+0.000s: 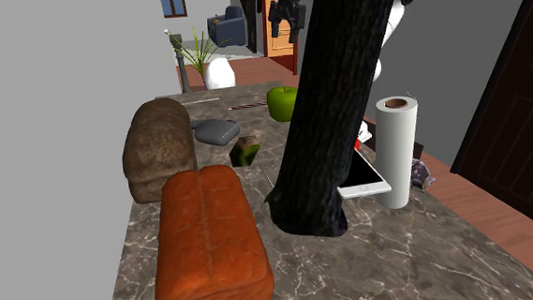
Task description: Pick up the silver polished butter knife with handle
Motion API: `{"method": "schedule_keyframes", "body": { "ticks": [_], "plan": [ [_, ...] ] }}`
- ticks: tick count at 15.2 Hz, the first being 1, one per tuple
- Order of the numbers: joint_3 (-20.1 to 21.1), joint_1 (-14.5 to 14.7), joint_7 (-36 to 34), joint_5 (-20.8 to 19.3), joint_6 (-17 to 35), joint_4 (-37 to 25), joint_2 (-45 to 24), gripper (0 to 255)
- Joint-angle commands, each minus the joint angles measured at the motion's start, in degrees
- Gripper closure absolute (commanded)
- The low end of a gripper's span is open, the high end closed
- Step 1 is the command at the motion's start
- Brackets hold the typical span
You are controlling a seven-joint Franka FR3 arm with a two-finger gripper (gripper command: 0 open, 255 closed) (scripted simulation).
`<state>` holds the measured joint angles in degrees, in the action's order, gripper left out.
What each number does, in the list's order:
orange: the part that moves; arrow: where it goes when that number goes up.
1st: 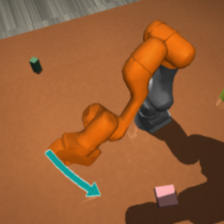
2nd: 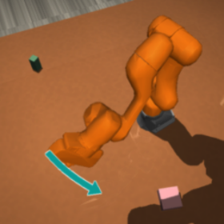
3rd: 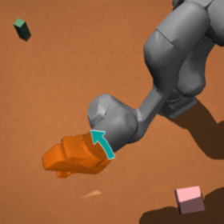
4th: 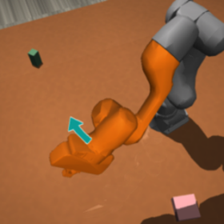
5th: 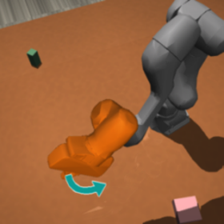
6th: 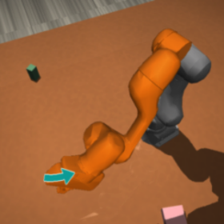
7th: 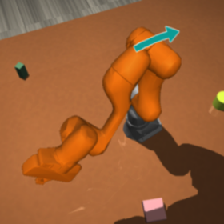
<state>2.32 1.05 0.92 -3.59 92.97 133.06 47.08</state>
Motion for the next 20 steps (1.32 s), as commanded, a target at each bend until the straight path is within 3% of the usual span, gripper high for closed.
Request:
{"method": "schedule_keyframes", "body": {
  "ticks": [1,11,20],
  "plan": [
    [0.0,0.0,0.0,0.0,0.0,0.0,0.0,0],
    [-1.7,6.8,14.2,1.0,16.7,-2.4,-16.7,0],
    [-1.4,12.5,27.3,3.5,27.2,-9.0,-32.2,0]
  ]
}}
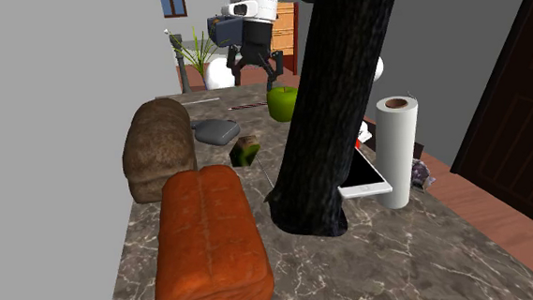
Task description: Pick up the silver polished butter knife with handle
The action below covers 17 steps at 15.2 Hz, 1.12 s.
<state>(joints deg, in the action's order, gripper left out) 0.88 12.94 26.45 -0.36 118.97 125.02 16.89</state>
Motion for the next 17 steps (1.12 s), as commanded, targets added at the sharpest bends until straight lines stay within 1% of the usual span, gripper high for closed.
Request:
{"method": "schedule_keyframes", "body": {
  "ticks": [1,9,17],
  "plan": [
    [0.2,1.2,3.2,0.6,2.1,-1.9,-3.7,0],
    [2.6,5.1,14.6,3.1,7.7,-9.9,-16.2,0],
    [6.2,8.3,24.3,4.0,10.8,-17.9,-26.8,0]
  ]
}}
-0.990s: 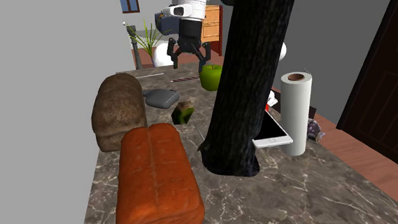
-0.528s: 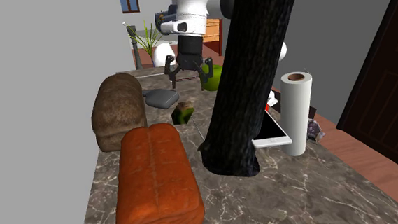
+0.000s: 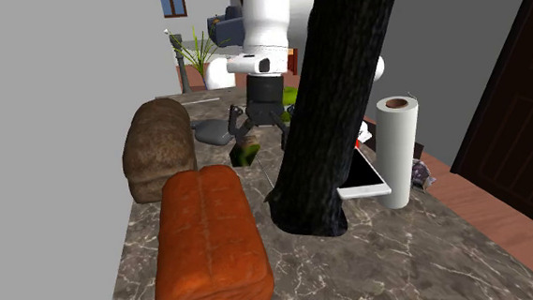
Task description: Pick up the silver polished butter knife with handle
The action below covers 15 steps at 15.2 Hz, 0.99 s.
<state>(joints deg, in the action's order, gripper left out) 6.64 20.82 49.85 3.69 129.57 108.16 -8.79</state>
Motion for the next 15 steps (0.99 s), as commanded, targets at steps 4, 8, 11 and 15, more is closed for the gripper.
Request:
{"method": "schedule_keyframes", "body": {
  "ticks": [4,8,11,15],
  "plan": [
    [0.5,0.4,1.0,0.0,3.0,0.7,-2.2,0],
    [0.5,0.5,1.2,-0.1,5.5,2.2,-3.3,0],
    [0.5,0.5,1.1,-0.1,5.5,2.1,-3.3,255],
    [0.5,0.5,1.1,-0.1,5.5,2.1,-3.3,255]
  ]
}}
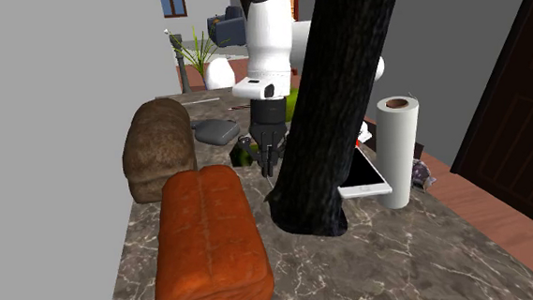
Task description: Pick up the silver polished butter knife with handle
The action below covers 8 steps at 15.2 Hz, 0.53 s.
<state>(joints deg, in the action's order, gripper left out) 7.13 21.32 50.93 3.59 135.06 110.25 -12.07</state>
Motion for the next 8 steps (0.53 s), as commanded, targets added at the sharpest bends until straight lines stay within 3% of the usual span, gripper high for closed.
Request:
{"method": "schedule_keyframes", "body": {
  "ticks": [1,8],
  "plan": [
    [0.0,0.0,0.0,0.0,0.0,0.0,0.0,255],
    [0.0,-0.1,-0.1,0.1,-2.8,-1.5,1.2,255]
  ]
}}
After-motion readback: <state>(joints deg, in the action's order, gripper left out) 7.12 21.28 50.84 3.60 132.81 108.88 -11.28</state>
